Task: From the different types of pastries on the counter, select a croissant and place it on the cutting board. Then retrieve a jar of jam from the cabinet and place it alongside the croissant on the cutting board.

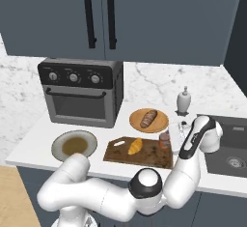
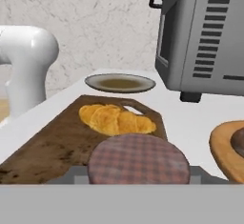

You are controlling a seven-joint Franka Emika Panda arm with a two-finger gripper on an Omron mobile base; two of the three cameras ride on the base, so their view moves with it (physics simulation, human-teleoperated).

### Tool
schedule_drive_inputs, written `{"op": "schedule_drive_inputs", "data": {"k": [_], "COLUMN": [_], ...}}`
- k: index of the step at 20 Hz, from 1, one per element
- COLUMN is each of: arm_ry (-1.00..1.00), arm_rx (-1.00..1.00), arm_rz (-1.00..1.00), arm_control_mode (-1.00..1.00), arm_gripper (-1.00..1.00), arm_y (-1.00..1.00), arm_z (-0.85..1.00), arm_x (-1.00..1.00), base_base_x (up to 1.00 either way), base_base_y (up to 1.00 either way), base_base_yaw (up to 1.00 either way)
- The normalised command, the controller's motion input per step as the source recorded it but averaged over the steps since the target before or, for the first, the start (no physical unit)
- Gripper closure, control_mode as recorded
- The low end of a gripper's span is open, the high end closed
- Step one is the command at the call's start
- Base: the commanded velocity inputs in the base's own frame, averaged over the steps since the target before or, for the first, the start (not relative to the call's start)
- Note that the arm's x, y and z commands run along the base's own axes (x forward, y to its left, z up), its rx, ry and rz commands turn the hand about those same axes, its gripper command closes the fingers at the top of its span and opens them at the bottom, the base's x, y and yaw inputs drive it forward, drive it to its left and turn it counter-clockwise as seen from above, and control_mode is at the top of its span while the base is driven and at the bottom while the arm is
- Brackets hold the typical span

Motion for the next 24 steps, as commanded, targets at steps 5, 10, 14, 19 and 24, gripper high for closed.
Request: {"op": "schedule_drive_inputs", "data": {"k": [5, 10, 14, 19, 24], "arm_ry": [0.0, -0.04, -0.11, -0.07, -0.01], "arm_rx": [0.0, 0.0, 0.0, 0.0, 0.0], "arm_rz": [0.0, -0.06, -0.18, -0.16, -0.1], "arm_control_mode": [-1.0, -1.0, -1.0, -1.0, -1.0], "arm_gripper": [1.0, 1.0, 1.0, 1.0, -1.0], "arm_y": [0.05, 0.22, 0.68, 0.49, 0.26], "arm_z": [-0.05, -0.07, -0.3, -0.35, -0.38], "arm_x": [-0.57, -0.36, 0.0, 0.0, 0.0], "base_base_x": [0.0, 0.0, 0.0, 0.0, 0.0], "base_base_y": [0.0, 0.0, 0.0, 0.0, 0.0], "base_base_yaw": [0.0, 0.0, 0.0, 0.0, 0.0]}}
